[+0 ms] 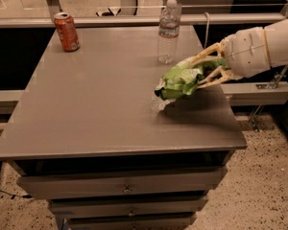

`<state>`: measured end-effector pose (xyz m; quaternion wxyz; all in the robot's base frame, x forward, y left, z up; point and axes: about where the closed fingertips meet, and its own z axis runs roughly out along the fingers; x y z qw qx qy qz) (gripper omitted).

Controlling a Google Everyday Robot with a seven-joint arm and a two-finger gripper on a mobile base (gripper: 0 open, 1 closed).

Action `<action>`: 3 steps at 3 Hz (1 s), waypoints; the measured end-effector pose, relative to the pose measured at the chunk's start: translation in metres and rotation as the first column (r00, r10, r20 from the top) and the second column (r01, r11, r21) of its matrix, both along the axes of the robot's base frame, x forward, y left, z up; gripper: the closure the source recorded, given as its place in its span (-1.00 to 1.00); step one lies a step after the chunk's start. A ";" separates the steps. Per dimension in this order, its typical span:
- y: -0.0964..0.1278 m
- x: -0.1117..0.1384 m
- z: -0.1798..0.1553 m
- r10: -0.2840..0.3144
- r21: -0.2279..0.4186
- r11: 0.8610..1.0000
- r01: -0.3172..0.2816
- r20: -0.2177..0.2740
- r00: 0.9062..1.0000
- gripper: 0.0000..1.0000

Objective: Move green rice chip bag near water bottle

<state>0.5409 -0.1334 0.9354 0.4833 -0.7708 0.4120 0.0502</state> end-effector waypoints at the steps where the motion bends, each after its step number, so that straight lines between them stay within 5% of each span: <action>1: -0.005 0.022 -0.011 0.014 -0.005 1.000 -0.014 0.017 1.000 1.00; 3: -0.016 0.073 -0.020 0.006 -0.006 1.000 -0.005 0.070 0.998 1.00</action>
Offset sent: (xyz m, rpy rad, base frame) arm 0.0827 -0.0226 -0.0201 -0.0186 -0.0814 0.0125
